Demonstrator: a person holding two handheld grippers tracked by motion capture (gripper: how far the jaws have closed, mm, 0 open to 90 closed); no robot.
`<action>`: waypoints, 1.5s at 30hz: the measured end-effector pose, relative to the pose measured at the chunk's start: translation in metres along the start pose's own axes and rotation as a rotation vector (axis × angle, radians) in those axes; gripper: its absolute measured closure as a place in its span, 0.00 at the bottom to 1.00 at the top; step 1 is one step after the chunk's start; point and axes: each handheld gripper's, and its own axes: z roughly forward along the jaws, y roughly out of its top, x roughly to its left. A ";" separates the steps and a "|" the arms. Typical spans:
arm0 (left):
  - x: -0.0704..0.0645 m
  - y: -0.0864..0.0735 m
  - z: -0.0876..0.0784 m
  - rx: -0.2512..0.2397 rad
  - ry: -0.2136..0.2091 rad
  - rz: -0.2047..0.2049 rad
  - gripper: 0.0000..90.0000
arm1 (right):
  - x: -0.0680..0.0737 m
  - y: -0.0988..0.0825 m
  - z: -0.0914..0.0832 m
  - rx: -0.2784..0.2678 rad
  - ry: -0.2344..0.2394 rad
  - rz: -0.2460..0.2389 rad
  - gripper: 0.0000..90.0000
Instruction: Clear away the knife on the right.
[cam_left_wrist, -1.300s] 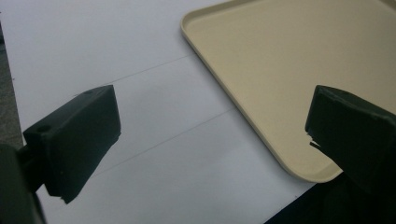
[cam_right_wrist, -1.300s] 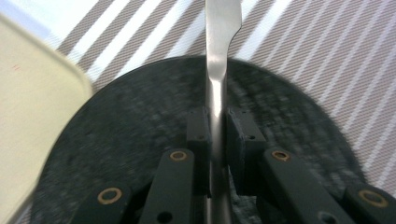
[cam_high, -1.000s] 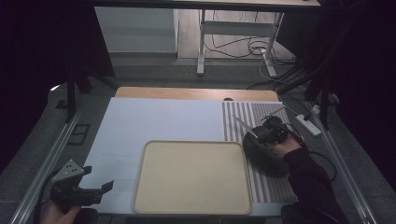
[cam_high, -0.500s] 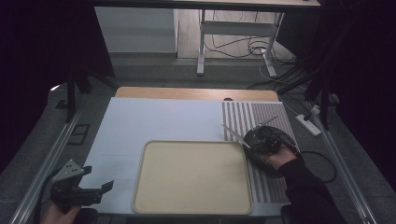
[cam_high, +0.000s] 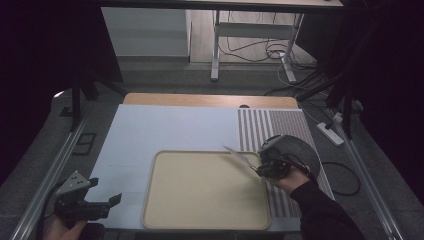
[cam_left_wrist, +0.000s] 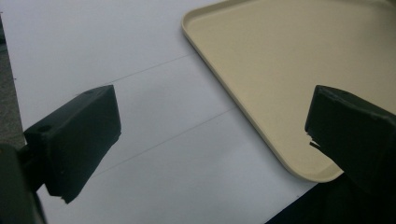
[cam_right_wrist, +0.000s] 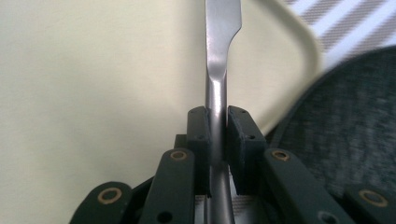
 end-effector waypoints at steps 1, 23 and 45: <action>0.000 0.000 0.000 0.000 0.000 0.000 0.03 | 0.005 0.000 0.001 0.003 0.006 -0.004 0.89; 0.000 0.000 0.000 0.003 0.001 0.004 0.03 | 0.067 0.007 0.032 0.135 0.117 -0.139 0.87; 0.000 0.000 0.000 0.006 0.001 0.004 0.04 | 0.074 0.047 0.059 0.074 0.130 -0.272 1.00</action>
